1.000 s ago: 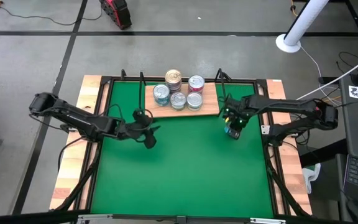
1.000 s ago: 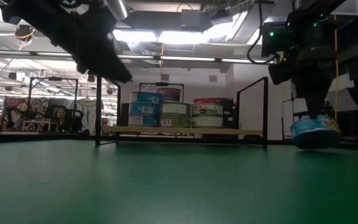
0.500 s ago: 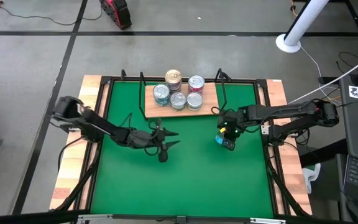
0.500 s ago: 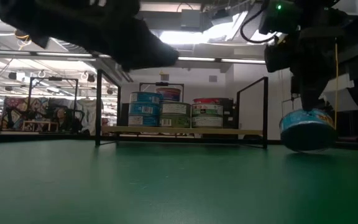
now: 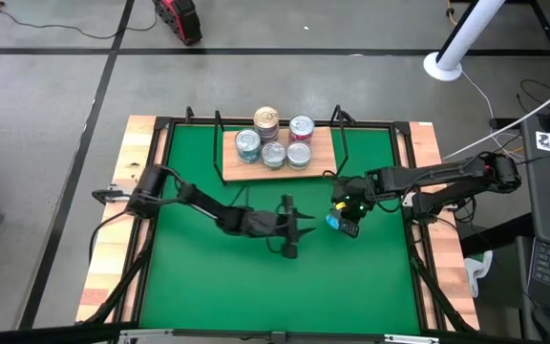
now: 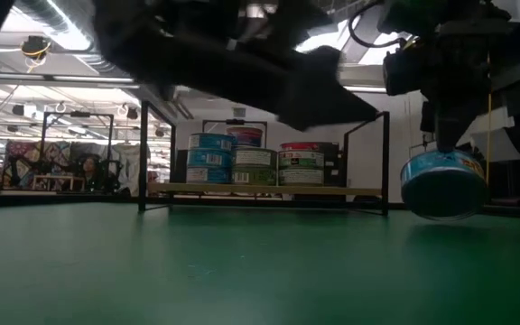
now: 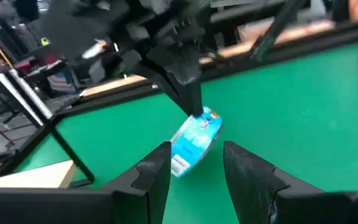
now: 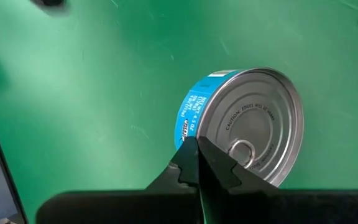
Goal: Stack canned seafood by type on shelf
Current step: Stack the yellow blue tuna can on top of the yellow blue tuna can on the shelf
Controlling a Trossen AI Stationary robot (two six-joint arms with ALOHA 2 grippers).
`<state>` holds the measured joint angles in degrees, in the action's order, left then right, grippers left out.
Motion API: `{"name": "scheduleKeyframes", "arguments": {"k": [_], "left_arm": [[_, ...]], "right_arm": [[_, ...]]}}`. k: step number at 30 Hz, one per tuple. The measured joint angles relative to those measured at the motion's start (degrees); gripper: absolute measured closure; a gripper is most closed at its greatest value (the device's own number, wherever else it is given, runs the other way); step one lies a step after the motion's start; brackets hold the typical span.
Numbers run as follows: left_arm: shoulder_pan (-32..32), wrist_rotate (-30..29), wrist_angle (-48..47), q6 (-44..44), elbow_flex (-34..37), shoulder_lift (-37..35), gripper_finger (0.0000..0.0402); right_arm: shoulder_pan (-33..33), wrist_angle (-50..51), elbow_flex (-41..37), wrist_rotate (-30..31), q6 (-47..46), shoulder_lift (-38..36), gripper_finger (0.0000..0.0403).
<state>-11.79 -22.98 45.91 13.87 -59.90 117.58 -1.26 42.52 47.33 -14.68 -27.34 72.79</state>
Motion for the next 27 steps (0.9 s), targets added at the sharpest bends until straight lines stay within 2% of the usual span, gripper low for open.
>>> {"name": "scheduleKeyframes", "arguments": {"k": [7, 15, 23, 27], "left_arm": [[2.39, 5.46, -11.84, 1.66, -10.97, 4.80, 0.0260], [3.58, 6.01, -12.02, 5.35, -12.59, 5.16, 0.0252], [4.53, 7.52, -12.20, 3.29, -12.61, 5.16, 0.0148], [4.97, 11.26, -11.66, 6.96, -12.68, 5.83, 0.0124]], "right_arm": [[0.11, -0.76, 0.00, -0.42, -0.92, 0.02, 0.0403], [0.13, -0.86, 0.00, -0.59, -0.92, 0.02, 0.0403], [0.13, -0.92, 0.00, -0.99, -0.92, 0.02, 0.0403], [0.13, -0.94, 0.00, -1.03, -0.92, 0.02, 0.0403]]}}
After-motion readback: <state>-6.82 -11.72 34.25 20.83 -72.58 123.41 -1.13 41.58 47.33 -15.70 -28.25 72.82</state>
